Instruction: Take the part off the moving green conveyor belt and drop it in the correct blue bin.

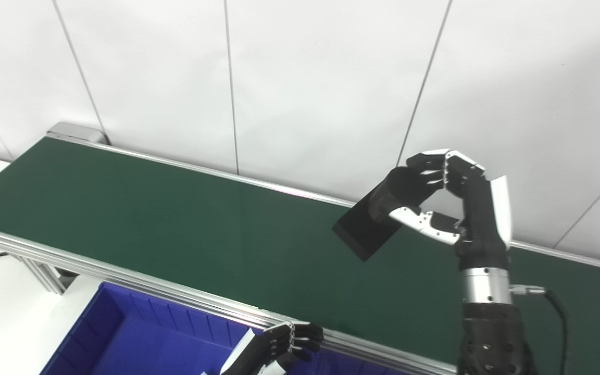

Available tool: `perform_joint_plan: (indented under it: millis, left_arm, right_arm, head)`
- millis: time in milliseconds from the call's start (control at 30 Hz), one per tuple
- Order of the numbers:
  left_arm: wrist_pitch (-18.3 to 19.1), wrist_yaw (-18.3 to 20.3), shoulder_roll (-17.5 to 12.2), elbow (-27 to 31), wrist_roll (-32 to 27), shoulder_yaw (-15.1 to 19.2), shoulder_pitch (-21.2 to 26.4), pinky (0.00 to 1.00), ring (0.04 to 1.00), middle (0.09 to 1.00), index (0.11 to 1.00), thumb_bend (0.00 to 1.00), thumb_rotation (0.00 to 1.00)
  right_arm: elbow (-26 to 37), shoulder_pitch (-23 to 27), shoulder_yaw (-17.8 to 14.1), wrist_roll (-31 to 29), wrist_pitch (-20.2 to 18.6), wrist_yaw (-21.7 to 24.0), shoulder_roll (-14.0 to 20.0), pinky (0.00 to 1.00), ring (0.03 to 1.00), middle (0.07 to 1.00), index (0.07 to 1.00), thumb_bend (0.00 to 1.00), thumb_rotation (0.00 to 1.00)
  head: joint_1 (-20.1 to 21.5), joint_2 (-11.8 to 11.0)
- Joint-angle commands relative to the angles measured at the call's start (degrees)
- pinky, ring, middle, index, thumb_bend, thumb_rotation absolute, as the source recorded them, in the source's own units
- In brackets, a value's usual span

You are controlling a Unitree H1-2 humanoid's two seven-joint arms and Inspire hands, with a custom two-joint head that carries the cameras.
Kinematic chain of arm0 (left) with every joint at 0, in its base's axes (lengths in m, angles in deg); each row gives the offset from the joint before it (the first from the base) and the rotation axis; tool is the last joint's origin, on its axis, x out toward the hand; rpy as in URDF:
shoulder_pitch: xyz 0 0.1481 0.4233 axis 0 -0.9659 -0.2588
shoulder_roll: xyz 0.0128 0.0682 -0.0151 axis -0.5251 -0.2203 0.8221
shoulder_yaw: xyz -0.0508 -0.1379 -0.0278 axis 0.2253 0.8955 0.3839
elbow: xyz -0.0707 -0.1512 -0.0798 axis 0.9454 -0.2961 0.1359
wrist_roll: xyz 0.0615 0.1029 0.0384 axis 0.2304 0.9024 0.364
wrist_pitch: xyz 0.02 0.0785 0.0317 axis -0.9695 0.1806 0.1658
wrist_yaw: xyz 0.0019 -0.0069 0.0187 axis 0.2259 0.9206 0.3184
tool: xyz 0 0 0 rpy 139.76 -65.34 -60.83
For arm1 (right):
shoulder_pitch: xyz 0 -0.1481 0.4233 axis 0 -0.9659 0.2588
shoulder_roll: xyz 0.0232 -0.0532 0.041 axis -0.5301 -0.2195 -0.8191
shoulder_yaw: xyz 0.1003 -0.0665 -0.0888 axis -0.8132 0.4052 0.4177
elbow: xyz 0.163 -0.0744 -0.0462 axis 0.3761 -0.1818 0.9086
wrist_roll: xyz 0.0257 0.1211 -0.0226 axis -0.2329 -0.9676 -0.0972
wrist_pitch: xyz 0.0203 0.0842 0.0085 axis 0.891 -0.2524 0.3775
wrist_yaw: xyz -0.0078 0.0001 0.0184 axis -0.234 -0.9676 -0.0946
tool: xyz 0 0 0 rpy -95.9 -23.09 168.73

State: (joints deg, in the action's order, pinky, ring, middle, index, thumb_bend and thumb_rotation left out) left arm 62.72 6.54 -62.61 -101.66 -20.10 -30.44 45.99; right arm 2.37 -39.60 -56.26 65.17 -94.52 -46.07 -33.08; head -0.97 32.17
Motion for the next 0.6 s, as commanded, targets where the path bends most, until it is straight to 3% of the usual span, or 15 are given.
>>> perform_joint_plan:
  millis: [0, 433, 567]
  left_arm:
    - [-2.2, 1.0, -0.4, 1.9, -1.4, 0.2, 0.3, 0.63, 0.695, 0.739, 0.727, 0.72, 0.83]
    - [-1.9, 3.8, -2.8, 2.4, -5.1, 1.8, 1.0, 0.63, 0.691, 0.726, 0.722, 0.72, 0.83]
    - [-0.2, 4.0, -3.4, 4.0, -5.7, 2.5, 0.4, 0.64, 0.698, 0.731, 0.721, 0.74, 0.82]
  right_arm:
    - [4.4, 0.6, -0.7, 0.3, -1.8, 0.6, 0.2, 0.37, 0.453, 0.501, 0.519, 0.5, 0.0]
    - [15.5, -7.3, -4.0, -0.8, -4.2, 1.7, 2.5, 0.39, 0.464, 0.513, 0.46, 0.5, 0.0]
    - [18.2, -10.2, -4.5, -0.2, -5.4, 2.2, 2.6, 0.36, 0.459, 0.531, 0.459, 0.5, 0.0]
  head:
    - [1.0, 0.3]
    - [9.1, 2.1]
    - [11.7, 2.8]
